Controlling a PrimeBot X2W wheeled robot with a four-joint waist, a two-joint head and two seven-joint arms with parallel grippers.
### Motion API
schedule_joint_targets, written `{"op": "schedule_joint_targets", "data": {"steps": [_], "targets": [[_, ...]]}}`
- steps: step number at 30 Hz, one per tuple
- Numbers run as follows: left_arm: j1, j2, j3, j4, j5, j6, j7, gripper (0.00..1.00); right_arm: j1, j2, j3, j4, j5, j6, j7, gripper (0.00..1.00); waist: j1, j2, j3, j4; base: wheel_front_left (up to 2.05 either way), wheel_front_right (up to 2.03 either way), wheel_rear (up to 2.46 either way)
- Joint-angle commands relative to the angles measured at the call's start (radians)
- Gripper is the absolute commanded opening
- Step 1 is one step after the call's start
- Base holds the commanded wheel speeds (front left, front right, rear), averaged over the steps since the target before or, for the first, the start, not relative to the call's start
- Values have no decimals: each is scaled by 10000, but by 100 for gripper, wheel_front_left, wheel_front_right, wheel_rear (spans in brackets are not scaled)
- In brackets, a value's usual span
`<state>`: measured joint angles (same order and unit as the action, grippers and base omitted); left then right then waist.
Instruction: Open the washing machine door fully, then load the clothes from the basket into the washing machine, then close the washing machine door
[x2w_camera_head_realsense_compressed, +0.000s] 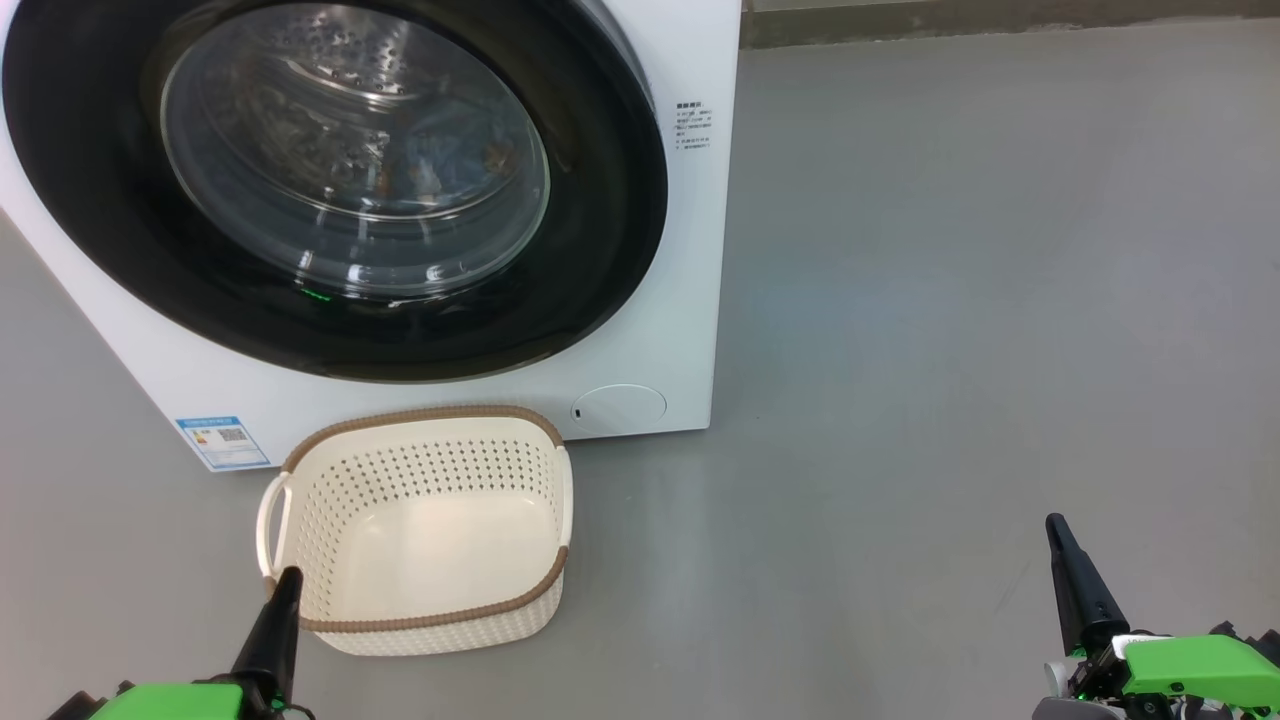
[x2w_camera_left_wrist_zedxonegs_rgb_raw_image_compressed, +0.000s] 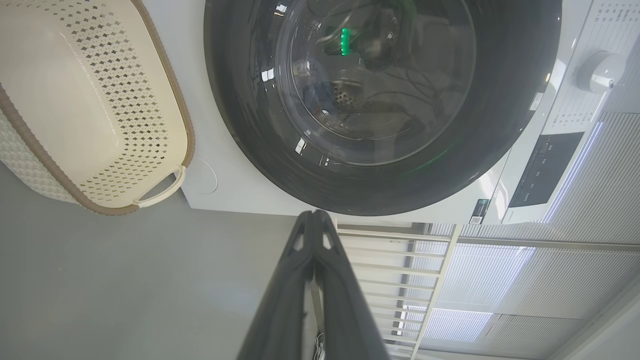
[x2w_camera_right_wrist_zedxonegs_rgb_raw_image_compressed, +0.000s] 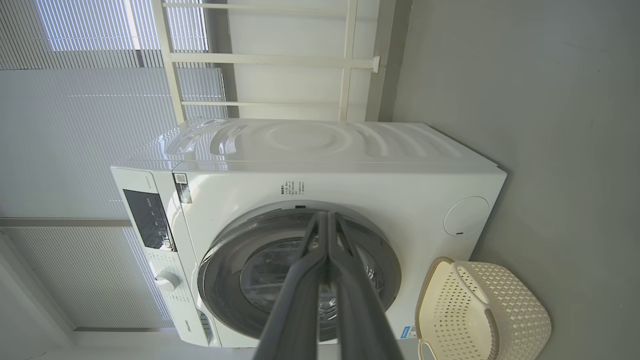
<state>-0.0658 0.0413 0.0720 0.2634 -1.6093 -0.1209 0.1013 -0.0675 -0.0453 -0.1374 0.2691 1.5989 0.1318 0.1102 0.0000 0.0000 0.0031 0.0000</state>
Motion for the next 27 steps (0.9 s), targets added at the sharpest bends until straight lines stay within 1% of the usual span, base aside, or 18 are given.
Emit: {"op": "schedule_joint_targets", "data": {"steps": [1,27], "targets": [[-414,157,331,-184,-65,-98,49,0,-405,-49,225,-243,87,-11,39,0,0,0,0,0,0,0,0],[-417,136,361,-184,-40,-98,73,0,-404,-49,229,-243,91,-11,36,0,0,0,0,0,0,0,0]]}}
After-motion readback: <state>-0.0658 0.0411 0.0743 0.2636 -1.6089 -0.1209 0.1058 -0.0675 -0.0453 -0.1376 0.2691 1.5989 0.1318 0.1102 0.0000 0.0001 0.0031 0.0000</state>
